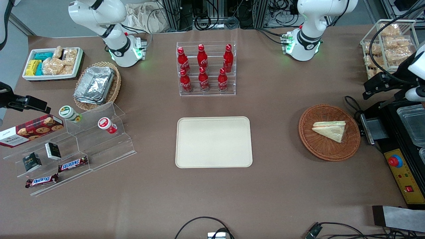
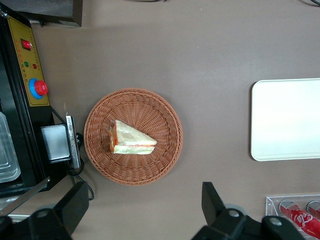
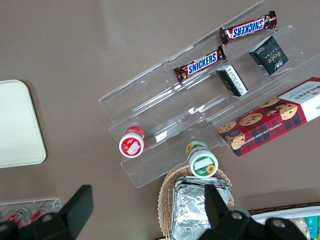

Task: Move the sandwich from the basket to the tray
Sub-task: 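Move the left gripper over the wicker basket holding the sandwich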

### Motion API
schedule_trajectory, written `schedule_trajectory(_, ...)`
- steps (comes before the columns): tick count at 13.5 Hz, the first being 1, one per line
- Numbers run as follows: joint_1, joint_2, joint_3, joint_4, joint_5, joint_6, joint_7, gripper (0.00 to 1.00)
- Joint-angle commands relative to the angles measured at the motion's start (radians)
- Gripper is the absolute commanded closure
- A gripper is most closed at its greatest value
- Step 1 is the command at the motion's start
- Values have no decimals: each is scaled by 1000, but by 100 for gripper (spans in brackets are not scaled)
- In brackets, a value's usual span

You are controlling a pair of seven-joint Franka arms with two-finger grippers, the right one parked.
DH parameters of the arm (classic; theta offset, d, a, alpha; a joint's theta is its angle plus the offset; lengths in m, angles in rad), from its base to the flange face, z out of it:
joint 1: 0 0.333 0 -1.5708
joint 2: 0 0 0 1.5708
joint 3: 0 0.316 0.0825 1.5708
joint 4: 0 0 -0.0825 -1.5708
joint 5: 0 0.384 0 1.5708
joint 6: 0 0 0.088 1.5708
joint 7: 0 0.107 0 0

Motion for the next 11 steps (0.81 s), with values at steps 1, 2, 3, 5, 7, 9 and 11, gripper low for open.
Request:
schedule_trajectory(1, -3, 12, 0, 33, 10, -23, -15, 0)
schedule_trajectory(2, -3, 12, 0, 33, 17, -23, -13, 0)
schedule_trajectory(3, -3, 12, 0, 36, 19, -23, -24, 0)
schedule_trajectory(5, 5, 20, 3, 40, 8, -33, -92, 0)
schedule_trajectory(7, 8, 26, 7, 31, 5, -35, -293, 0)
schedule_trajectory(9, 9, 36, 7, 14, 7, -38, -443, 0)
schedule_trajectory(11, 11, 38, 10, -18, 11, -26, -473, 0)
